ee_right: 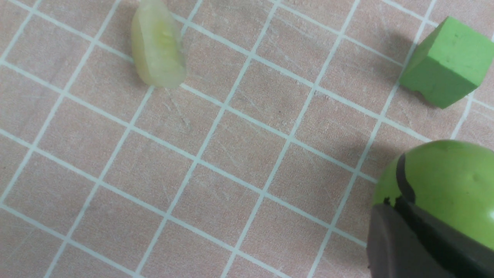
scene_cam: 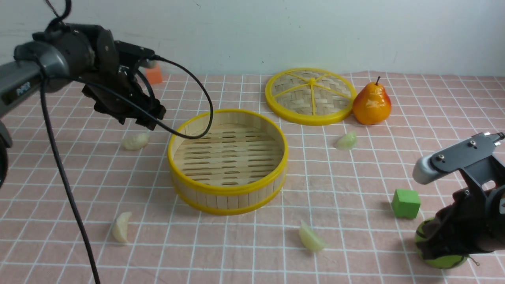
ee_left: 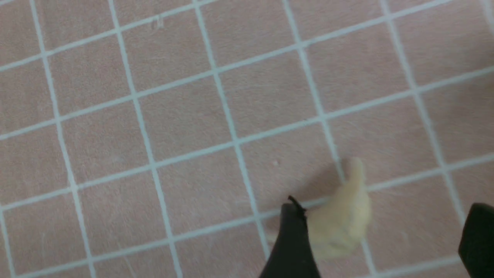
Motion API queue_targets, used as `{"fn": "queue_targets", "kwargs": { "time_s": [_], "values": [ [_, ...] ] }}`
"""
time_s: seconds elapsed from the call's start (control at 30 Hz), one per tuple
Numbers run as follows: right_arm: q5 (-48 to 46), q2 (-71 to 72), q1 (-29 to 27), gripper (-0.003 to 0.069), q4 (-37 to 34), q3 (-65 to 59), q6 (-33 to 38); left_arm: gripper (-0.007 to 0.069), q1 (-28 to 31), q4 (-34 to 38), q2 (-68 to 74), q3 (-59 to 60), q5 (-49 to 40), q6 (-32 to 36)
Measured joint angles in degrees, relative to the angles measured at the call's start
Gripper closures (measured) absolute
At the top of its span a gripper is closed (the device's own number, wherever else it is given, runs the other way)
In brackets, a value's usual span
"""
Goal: Put the dumplings into the steamer on the table with the pink tablecloth.
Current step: 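Reach for and grasp a dumpling on the table with the left gripper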
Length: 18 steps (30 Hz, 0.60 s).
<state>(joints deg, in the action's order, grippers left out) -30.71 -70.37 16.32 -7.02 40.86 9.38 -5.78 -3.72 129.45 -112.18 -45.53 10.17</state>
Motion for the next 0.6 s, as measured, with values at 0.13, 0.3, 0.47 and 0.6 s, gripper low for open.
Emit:
{"fn": "queue_targets", "kwargs": {
  "time_s": [0.13,0.3,0.47,0.6],
  "values": [
    [0.15,-0.06,0.0,0.0646,-0.44,0.0,0.0,0.0106,0.0,-3.51,4.41,-1.97,2.4,-5.2],
    [0.36,-0.06,0.0,0.0643,-0.83,0.0,0.01,0.022,0.0,-3.81,6.58,-2.65,0.76,-8.57],
    [0.4,-0.06,0.0,0.0637,-1.0,0.0,0.01,0.0472,-0.17,-2.79,6.49,-3.18,-2.98,-11.92],
    [0.47,-0.06,0.0,0.0636,-1.48,0.0,0.01,0.0467,-0.17,-2.41,5.33,-3.42,-8.34,-15.97]
  ]
}}
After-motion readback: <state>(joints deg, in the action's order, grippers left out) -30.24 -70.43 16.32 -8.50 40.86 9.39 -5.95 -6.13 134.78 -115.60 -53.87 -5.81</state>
